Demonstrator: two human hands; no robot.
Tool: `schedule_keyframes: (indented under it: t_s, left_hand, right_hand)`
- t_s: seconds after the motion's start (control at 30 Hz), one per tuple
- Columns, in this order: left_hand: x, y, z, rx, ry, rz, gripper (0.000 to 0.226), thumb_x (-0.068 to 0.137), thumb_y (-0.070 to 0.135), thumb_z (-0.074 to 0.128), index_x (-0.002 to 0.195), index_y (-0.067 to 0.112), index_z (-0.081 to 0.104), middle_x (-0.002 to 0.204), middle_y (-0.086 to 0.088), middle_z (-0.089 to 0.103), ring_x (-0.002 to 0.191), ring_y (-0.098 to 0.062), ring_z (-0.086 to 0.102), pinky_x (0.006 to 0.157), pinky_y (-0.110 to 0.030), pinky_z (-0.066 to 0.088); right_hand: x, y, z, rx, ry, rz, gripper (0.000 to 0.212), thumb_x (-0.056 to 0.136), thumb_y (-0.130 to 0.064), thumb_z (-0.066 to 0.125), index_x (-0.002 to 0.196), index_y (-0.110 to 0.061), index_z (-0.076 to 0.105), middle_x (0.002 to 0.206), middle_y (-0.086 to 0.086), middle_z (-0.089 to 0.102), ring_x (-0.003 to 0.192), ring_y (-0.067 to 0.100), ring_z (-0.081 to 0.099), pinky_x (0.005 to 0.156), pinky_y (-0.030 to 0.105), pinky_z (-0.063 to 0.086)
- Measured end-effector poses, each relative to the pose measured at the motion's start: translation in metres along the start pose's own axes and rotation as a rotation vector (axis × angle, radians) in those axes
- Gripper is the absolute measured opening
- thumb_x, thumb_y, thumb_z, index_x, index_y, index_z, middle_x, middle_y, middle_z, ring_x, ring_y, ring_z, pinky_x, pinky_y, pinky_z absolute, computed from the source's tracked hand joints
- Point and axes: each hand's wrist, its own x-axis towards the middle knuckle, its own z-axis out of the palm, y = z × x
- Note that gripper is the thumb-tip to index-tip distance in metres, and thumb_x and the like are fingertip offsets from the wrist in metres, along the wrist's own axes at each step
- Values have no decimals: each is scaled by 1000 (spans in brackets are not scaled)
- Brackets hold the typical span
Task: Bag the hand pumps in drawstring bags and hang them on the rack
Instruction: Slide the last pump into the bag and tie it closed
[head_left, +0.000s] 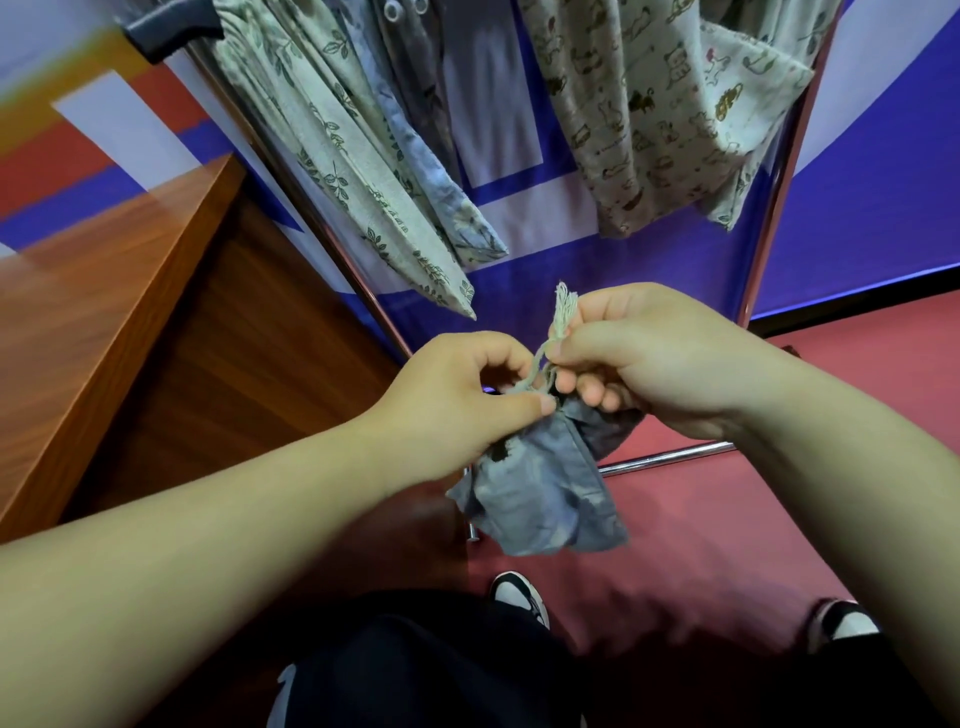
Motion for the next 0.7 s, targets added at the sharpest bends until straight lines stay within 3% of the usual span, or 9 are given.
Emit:
schedule_keyframes:
  t_s: [0.17,0.3,0.37,0.47,0.57,0.63,0.7]
  left_hand:
    - [1,5,-2,-106,-47,-108,6,85,11,77,85,5,74,84,-19,71,72,-9,58,72,-28,48]
    - [3,14,-9,-504,-171,-227,16,85,-1,68,73,10,70,59,5,64,53,-1,57,57,-11,44]
    - [5,19,-12,-666,-173,-274,15,74,5,62,63,13,68,55,3,59,50,-5,54,52,-14,44]
    - [6,20,-15,-728,-137,-303,11,67,8,54,63,8,65,57,-4,58,52,-12,55,53,-18,45]
    - [8,22,-18,-621,-103,-299,9,70,11,56,67,7,63,59,-2,58,55,-12,55,56,-21,44]
    - [9,22,-22,-347,-101,-249,13,80,16,59,67,14,63,59,6,57,55,-5,52,58,-22,41]
    - [8,21,-27,-56,-138,-132,14,84,27,63,71,21,63,66,11,60,60,-1,52,63,-19,40]
  right_hand:
    - [4,-2,3,-54,21,-45,12,86,-5,64,74,-5,67,68,12,66,51,12,53,46,22,41]
    - [7,-3,-6,-213,74,-93,8,81,-12,70,77,-4,70,74,20,70,58,20,55,53,31,40]
    - [6,-5,-11,-232,45,-96,8,81,-12,73,78,-5,70,65,12,65,57,19,53,53,30,38]
    - [1,-10,-17,-246,-6,-130,2,83,-5,72,82,-6,73,55,-1,62,49,10,54,47,22,39]
    - [-5,-13,-20,-372,58,-259,11,79,-6,79,86,-14,74,61,-5,67,43,2,49,45,13,37]
    - [-7,-13,-20,-526,98,-344,18,76,-13,82,89,-19,72,70,-9,68,42,3,52,45,10,35]
    - [-5,-9,-18,-621,80,-378,21,76,-22,83,93,-26,71,85,-12,70,58,-2,60,54,11,39]
